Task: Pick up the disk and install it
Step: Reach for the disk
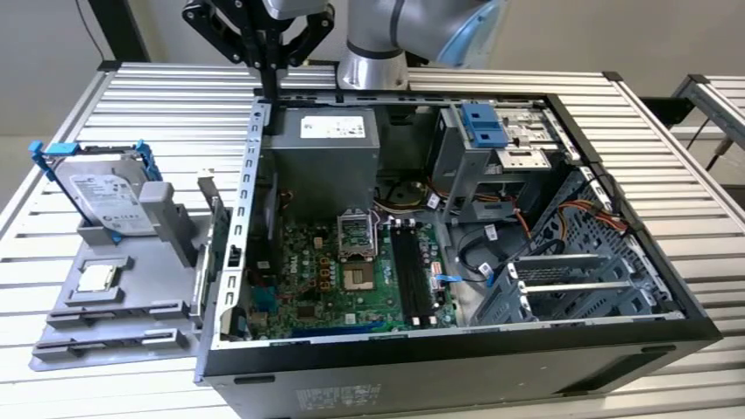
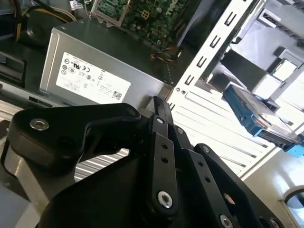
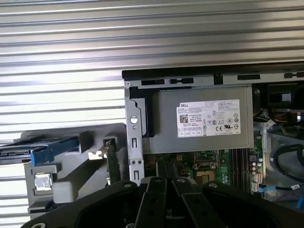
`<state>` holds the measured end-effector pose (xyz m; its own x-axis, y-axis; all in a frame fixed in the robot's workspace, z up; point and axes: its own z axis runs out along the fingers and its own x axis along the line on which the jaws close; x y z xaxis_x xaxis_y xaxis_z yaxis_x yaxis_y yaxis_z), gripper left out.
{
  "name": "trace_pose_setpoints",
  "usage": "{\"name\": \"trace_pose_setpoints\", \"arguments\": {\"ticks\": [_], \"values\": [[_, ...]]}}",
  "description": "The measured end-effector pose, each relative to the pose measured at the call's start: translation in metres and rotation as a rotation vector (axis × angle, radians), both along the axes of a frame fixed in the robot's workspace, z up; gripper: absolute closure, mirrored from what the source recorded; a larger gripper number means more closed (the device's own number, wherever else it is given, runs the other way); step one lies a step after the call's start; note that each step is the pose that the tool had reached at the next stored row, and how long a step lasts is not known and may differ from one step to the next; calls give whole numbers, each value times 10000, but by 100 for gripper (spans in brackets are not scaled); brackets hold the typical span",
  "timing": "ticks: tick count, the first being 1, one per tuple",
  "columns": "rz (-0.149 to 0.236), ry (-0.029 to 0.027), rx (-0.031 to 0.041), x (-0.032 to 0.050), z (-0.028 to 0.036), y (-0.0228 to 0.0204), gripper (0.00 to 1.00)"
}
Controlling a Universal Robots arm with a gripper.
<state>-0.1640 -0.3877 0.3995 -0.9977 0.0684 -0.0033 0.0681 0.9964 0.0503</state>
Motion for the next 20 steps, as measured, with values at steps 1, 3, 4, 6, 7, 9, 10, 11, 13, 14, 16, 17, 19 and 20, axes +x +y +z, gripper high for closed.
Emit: {"name": "trace_pose_setpoints", "arguments": {"ticks": [1,3,4,6,7,9,10,11,13,14,16,17,19,20], "values": [[5,1,0,-21,0,14,100],[8,1,0,-67,-1,48,100],[10,1,0,-87,-1,66,100],[13,1,0,-125,0,106,100],[13,1,0,-143,-1,125,100],[14,1,0,-182,-1,165,100],[17,2,0,-205,-1,182,100],[20,1,0,-227,-1,194,100],[23,2,-1,-287,-1,213,100],[24,1,0,-325,-1,216,100],[26,1,0,-403,-1,217,100],[29,2,-1,-442,-1,217,100],[36,1,0,-527,-2,217,100],[39,0,1,-568,-3,216,100]]}}
